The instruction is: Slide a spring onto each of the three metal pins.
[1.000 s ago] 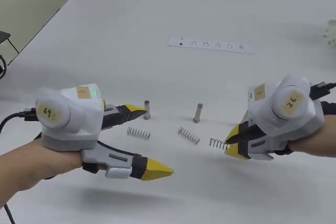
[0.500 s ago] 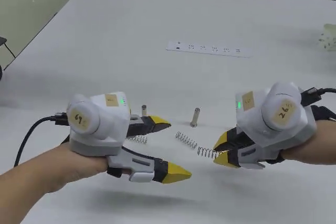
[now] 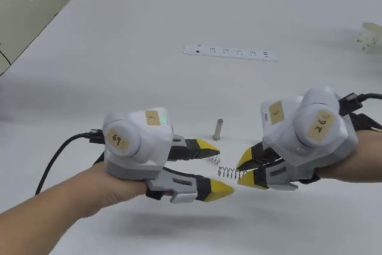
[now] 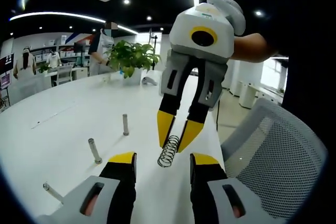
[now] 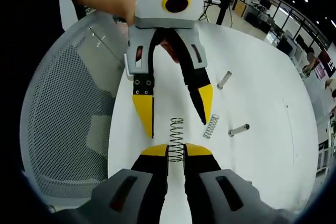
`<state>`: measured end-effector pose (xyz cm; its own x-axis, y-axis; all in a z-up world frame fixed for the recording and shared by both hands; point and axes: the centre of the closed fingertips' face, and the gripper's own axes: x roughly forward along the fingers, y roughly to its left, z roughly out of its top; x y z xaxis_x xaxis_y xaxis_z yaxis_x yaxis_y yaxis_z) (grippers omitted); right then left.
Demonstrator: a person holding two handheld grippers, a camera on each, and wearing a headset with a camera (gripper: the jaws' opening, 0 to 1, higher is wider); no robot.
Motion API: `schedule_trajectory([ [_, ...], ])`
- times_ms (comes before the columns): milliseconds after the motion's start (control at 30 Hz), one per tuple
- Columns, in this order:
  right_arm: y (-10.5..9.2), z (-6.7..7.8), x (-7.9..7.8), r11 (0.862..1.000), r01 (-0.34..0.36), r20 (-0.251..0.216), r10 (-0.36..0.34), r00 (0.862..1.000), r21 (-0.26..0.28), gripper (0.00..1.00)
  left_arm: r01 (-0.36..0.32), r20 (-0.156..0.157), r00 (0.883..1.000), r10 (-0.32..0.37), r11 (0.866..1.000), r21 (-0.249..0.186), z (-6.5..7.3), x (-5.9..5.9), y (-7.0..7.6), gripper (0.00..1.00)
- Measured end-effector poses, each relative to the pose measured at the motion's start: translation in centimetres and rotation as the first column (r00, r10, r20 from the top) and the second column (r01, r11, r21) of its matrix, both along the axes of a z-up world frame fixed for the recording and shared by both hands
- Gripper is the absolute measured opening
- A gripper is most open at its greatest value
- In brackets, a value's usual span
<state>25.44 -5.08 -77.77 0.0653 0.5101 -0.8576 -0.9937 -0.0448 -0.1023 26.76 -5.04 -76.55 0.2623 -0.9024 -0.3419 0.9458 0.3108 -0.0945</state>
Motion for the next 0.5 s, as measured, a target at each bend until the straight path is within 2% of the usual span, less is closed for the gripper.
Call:
schedule_trajectory([
  [333,-0.19,0.43,-0.5,1.0,-0.017,0.006,0.017,1.0,0.003,0.08,0.03,0.007,1.0,-0.03,0.999,-0.015,0.21,-0.5,-0.69,0.15],
  [367,-0.15,0.45,-0.5,1.0,-0.017,0.006,0.017,1.0,0.005,0.08,0.035,0.017,0.999,-0.035,0.999,-0.011,0.2,-0.54,-0.74,0.14],
  [500,-0.07,0.5,-0.53,1.0,-0.019,0.009,0.019,1.0,0.006,0.08,0.049,0.021,0.999,-0.049,0.999,-0.018,0.33,-0.81,-0.97,0.06],
])
